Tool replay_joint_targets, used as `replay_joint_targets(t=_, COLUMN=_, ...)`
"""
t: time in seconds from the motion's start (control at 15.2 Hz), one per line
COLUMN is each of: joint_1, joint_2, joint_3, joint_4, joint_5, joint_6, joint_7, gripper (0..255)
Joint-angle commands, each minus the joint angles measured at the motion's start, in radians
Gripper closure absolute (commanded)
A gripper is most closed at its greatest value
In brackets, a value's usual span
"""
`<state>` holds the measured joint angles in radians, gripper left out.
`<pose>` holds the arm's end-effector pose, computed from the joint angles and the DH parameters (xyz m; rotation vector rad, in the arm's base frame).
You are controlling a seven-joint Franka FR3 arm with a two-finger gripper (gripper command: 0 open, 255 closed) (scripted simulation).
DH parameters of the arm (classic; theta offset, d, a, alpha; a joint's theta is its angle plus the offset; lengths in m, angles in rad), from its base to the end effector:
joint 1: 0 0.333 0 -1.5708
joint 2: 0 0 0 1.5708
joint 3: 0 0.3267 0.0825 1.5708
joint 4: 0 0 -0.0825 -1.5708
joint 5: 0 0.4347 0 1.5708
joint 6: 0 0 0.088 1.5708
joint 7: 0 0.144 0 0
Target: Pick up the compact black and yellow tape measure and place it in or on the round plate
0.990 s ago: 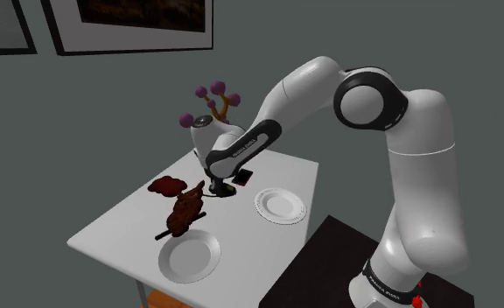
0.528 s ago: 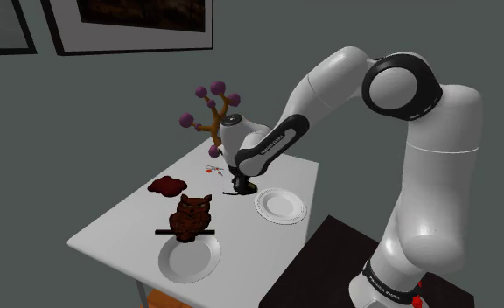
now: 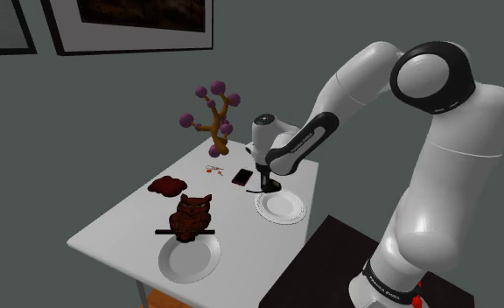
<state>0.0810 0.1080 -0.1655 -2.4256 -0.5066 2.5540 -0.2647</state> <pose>0.5228 -0.0494 0.1984 2.7137 0.8443 -0.0498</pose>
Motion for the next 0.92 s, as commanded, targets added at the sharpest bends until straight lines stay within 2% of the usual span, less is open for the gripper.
replay_joint_targets(t=0.0, joint_1=-0.023, joint_2=-0.042, joint_3=-0.022, joint_4=-0.055, joint_5=-0.022, joint_6=0.024, joint_7=-0.024, gripper=255)
replay_joint_targets(t=0.4, joint_1=-0.111, joint_2=-0.147, joint_3=-0.111, joint_4=-0.185, joint_5=-0.095, joint_6=0.088, joint_7=-0.125, gripper=255)
replay_joint_targets(t=0.86, joint_1=-0.118, joint_2=-0.04, joint_3=-0.12, joint_4=-0.182, joint_5=-0.16, joint_6=0.189, joint_7=-0.052, gripper=255)
